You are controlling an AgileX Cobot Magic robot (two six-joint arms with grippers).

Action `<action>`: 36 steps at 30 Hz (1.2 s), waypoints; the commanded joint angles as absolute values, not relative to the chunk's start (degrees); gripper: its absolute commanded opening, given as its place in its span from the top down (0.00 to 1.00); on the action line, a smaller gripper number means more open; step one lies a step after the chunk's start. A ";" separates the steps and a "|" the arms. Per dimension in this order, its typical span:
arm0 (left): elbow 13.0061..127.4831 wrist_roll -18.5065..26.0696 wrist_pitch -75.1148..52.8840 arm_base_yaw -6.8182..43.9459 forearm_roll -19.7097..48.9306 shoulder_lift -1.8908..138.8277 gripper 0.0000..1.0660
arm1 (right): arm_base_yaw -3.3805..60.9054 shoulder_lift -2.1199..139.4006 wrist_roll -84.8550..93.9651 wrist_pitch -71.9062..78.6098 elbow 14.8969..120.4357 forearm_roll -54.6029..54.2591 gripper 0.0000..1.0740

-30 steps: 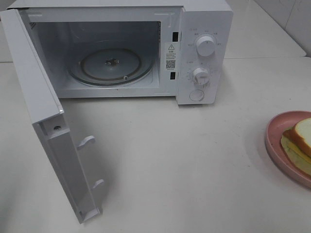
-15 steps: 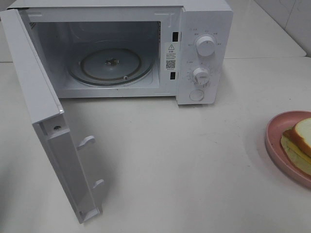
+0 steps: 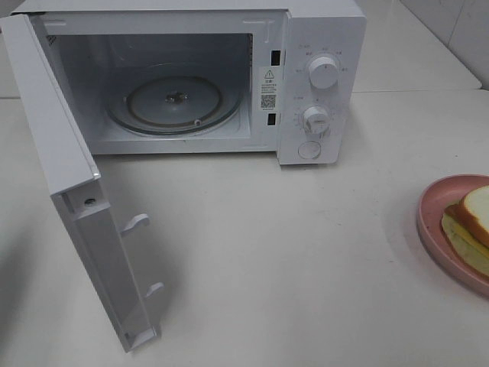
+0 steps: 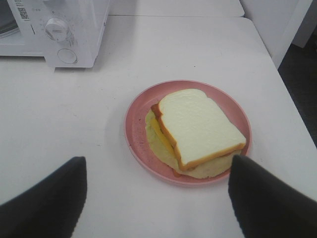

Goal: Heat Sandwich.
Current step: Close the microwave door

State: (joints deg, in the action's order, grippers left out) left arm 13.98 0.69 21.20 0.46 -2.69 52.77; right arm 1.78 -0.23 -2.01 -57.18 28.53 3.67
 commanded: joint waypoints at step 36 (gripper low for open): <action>19.60 -9.57 57.70 14.90 -13.81 93.85 1.00 | 1.38 -1.83 -2.41 -56.95 28.48 4.07 0.29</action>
